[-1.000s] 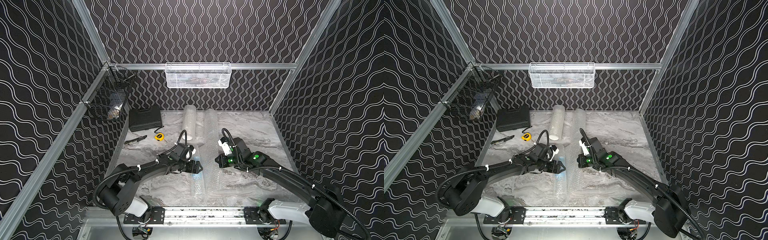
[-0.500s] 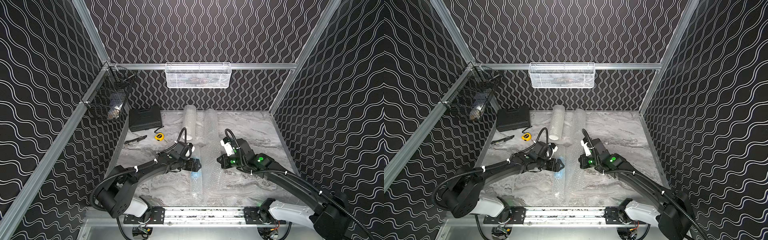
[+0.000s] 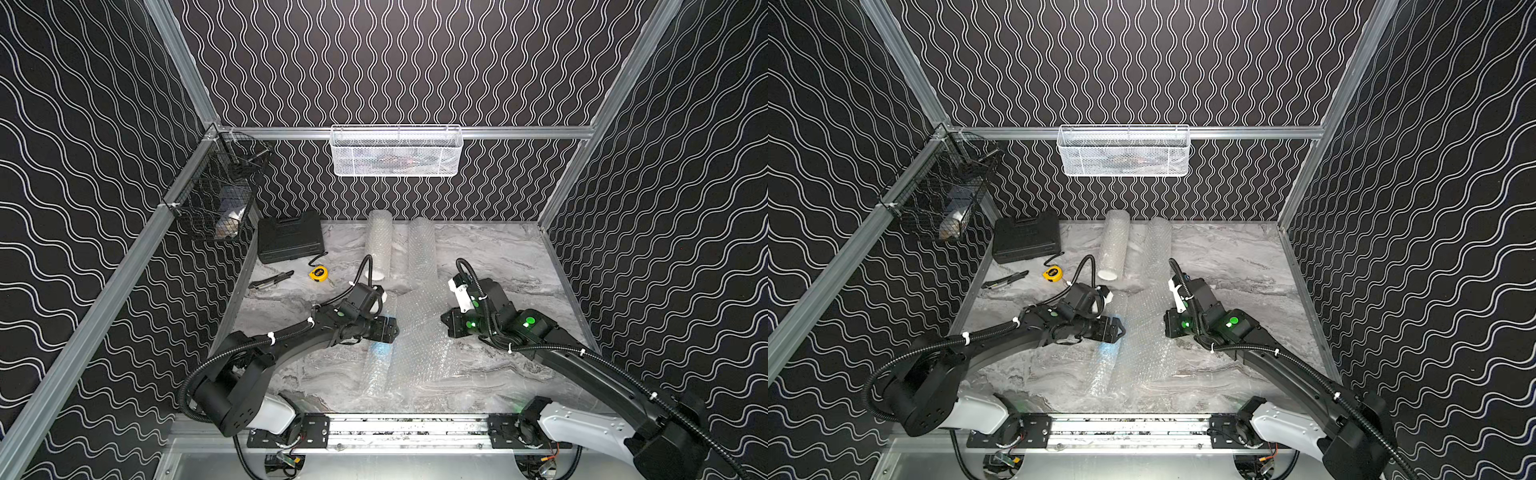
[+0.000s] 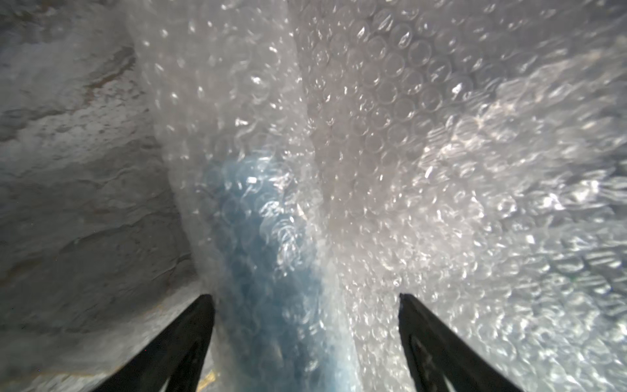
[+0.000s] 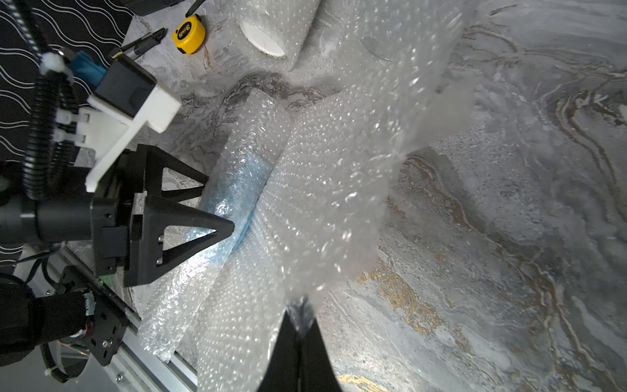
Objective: Unwrap the vase from the bubble wrap
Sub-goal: Unwrap the bubble wrap at the center of the board.
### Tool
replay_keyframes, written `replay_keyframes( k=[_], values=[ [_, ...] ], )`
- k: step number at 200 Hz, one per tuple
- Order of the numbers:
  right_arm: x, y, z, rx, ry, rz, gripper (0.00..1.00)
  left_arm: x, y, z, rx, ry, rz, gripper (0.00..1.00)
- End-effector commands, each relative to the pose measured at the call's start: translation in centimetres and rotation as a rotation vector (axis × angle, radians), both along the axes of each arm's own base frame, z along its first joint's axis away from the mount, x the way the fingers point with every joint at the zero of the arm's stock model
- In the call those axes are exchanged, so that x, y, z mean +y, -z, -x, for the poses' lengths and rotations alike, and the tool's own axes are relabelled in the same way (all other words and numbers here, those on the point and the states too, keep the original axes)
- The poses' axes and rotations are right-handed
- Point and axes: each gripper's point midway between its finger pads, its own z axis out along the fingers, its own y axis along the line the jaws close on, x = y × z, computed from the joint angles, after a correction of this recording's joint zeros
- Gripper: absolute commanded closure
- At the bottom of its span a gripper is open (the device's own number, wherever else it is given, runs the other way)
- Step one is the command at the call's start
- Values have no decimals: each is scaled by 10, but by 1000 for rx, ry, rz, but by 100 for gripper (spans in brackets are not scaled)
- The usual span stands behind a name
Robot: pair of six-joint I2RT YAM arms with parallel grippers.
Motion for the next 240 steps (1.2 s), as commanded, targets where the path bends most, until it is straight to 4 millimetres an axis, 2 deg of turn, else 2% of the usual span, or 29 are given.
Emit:
replay_keyframes(
  k=[1, 18, 65, 126, 154, 183, 198, 225, 240],
  values=[
    [-6, -2, -1, -13, 22, 23, 100, -14, -6, -2, 2, 23, 68, 14],
    [-9, -4, -1, -17, 32, 30, 100, -11, -5, -4, 0, 13, 53, 14],
    [-16, -9, -3, -42, 56, 51, 100, 13, -7, -8, -44, -45, -66, 11],
    [-25, -12, -6, -58, 93, 78, 100, 28, -12, -11, -85, -82, -130, 11],
    [-25, -13, -6, -62, 96, 76, 100, 22, -15, -8, -85, -56, -98, 12],
    [-23, -11, -7, -54, 88, 77, 100, -2, -20, -1, -71, 23, 35, 12],
    [-21, -10, -7, -50, 85, 76, 100, -10, -16, 1, -47, 44, 74, 12],
    [-20, -9, -7, -45, 80, 72, 100, -2, 0, -3, -16, -4, 16, 15],
    [-20, -8, -6, -42, 82, 77, 100, 2, 1, -3, -21, -17, -6, 16]
  ],
)
